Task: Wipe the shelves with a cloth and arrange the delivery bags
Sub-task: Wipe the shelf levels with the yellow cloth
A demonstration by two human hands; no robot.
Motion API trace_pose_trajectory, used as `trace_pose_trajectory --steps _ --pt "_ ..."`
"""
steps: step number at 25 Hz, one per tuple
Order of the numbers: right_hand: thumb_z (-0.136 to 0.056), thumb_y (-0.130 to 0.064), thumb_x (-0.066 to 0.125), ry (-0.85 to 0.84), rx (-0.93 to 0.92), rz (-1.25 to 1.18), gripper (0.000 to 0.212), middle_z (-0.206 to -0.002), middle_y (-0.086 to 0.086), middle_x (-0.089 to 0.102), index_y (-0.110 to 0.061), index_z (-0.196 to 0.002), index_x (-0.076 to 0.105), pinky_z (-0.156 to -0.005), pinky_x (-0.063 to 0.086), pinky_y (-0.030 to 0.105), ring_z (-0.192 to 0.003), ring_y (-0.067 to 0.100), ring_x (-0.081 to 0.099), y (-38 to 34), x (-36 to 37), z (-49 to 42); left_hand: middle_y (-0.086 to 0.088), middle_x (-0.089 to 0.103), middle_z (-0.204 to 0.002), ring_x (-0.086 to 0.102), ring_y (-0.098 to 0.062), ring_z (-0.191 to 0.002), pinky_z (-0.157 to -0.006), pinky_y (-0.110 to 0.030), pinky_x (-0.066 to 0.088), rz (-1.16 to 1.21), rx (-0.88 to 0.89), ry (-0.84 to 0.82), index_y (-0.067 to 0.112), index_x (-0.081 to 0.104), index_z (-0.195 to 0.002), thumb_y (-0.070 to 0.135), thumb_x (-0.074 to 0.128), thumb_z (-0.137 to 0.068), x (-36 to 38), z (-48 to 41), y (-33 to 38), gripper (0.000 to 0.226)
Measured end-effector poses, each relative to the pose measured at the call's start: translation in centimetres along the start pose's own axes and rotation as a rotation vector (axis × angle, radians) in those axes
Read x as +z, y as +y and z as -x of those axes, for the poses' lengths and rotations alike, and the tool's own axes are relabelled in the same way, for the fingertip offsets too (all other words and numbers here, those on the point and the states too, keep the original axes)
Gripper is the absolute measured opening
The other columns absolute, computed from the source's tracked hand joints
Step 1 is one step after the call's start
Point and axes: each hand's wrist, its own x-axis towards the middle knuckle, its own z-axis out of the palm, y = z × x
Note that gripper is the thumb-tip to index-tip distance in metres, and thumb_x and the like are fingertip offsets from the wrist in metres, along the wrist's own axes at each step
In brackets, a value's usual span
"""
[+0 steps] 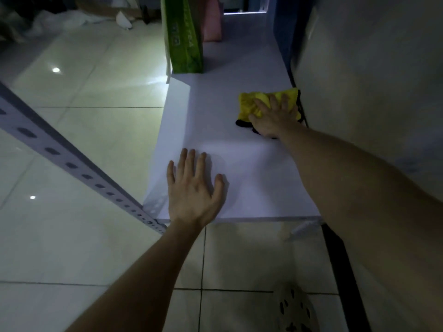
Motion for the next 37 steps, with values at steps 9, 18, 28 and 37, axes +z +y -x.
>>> trace_pose_trajectory --steps 9,18,28,37 --pt "-0.101 -0.072 0.026 0.006 -0.18 0.006 0.075 -0.178 0.0 -0.001 -0.046 -0.168 0.005 -0.125 -0.003 0.069 -0.163 0.038 -0.008 -1.2 1.6 5.5 -0.008 0.035 -0.175 0.017 -0.023 -0.168 -0.136 -0.057 0.009 -0.022 0.021 0.006 0.018 0.039 -0.166 0.064 0.027 -0.107 0.3 0.0 0.0 0.075" --pt "-0.089 -0.072 0.023 -0.008 -0.204 -0.016 0.083 -0.178 0.0 -0.005 -0.048 -0.167 0.005 -0.123 -0.007 0.072 -0.162 0.036 -0.016 0.9 6.2 20.3 -0.009 0.037 -0.174 0.019 -0.027 -0.168 -0.135 -0.059 0.01 -0.003 0.017 -0.002 0.016 0.037 -0.166 0.062 0.032 -0.108 0.1 -0.2 0.0 0.074" --pt "-0.099 -0.078 0.019 -0.006 -0.066 0.041 0.078 -0.179 0.0 -0.01 -0.047 -0.168 0.001 -0.126 -0.007 0.068 -0.163 0.037 -0.014 -0.2 -0.2 -1.0 -0.007 0.035 -0.176 0.017 -0.024 -0.168 -0.137 -0.057 0.007 -0.016 0.024 0.037 0.017 0.034 -0.168 0.067 0.024 -0.106 0.7 0.0 0.0 0.08" --pt "-0.1 -0.069 0.027 0.026 -0.071 -0.036 0.075 -0.178 0.001 -0.005 -0.046 -0.168 0.004 -0.124 -0.007 0.07 -0.162 0.039 -0.012 -0.2 3.9 12.8 -0.01 0.042 -0.171 0.024 -0.027 -0.167 -0.136 -0.057 0.007 0.033 0.025 0.027 0.012 0.039 -0.166 0.06 0.035 -0.107 -0.8 0.0 0.8 0.076"
